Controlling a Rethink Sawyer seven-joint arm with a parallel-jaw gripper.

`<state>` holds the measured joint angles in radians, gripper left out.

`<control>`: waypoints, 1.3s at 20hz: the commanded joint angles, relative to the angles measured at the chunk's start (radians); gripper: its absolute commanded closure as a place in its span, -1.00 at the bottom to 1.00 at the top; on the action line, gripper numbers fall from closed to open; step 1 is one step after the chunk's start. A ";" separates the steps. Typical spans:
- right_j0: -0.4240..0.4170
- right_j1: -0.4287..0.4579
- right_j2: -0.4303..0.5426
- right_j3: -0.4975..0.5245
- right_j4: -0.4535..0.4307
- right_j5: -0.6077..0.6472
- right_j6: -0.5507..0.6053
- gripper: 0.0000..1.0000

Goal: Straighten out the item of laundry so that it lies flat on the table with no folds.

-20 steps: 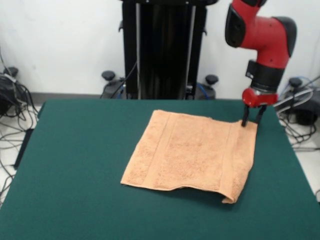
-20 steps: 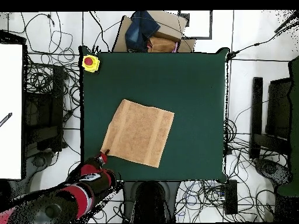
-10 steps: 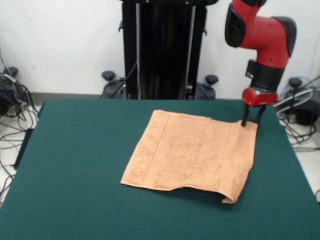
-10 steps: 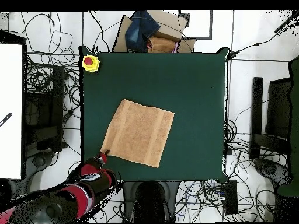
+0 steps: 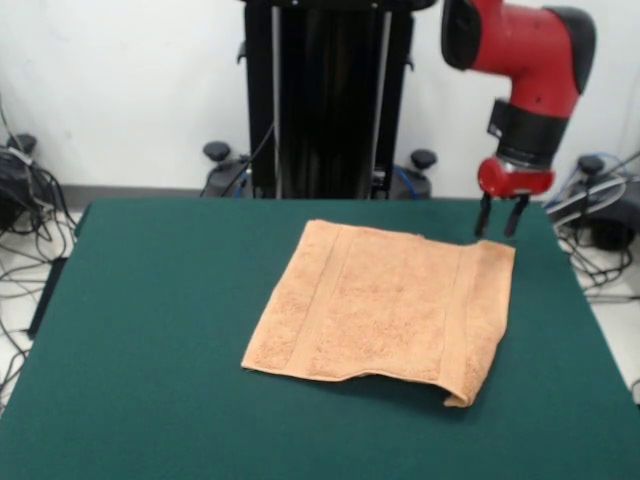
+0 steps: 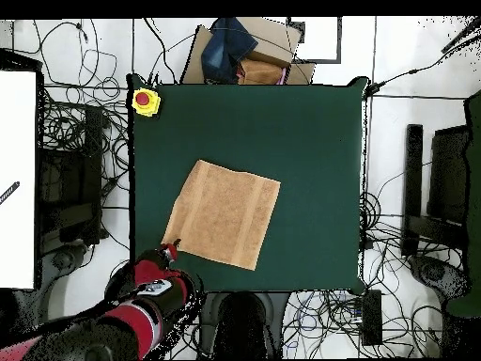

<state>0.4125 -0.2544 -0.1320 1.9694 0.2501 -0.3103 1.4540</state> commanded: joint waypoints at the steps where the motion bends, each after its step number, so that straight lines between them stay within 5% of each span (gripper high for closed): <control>1: -0.072 -0.221 -0.075 0.024 -0.017 0.292 0.096 -1.00; 7: -0.105 -0.326 -0.116 -0.020 -0.077 0.503 0.061 -1.00; 20: -0.314 -0.243 -0.080 -0.222 -0.249 0.510 0.002 -1.00; 26: -0.408 -0.241 0.016 -0.287 -0.293 0.542 -0.001 -1.00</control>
<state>0.0492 -0.5312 -0.2466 1.8023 0.0124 0.1434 1.4540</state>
